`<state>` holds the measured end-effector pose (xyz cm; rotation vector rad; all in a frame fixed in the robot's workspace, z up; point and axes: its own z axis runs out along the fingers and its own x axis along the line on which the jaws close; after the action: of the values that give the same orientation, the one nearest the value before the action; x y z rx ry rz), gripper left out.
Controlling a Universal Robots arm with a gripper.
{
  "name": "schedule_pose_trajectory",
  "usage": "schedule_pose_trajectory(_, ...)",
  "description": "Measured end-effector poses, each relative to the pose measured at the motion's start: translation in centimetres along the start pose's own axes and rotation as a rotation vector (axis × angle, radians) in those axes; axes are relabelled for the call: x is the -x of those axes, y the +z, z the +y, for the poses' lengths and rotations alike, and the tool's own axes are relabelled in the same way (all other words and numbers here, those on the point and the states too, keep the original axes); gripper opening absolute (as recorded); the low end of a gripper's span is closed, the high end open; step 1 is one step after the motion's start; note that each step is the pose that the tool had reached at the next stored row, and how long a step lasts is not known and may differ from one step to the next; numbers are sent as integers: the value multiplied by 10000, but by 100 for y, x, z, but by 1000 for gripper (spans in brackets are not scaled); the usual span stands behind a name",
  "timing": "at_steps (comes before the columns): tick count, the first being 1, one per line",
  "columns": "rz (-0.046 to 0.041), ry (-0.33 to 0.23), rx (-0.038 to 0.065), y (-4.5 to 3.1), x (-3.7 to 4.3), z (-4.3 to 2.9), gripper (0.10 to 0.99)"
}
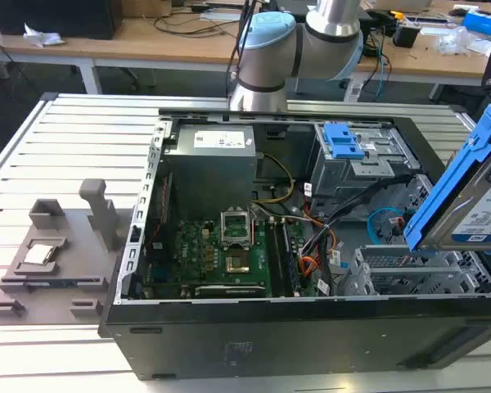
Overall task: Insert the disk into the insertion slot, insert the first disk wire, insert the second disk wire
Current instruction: 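Insert the disk into the insertion slot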
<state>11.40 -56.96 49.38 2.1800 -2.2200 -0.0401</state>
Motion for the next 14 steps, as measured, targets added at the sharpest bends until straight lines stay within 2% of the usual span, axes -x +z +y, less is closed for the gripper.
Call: schedule_pose_trajectory(14,1,0,0,211,1,0,369)
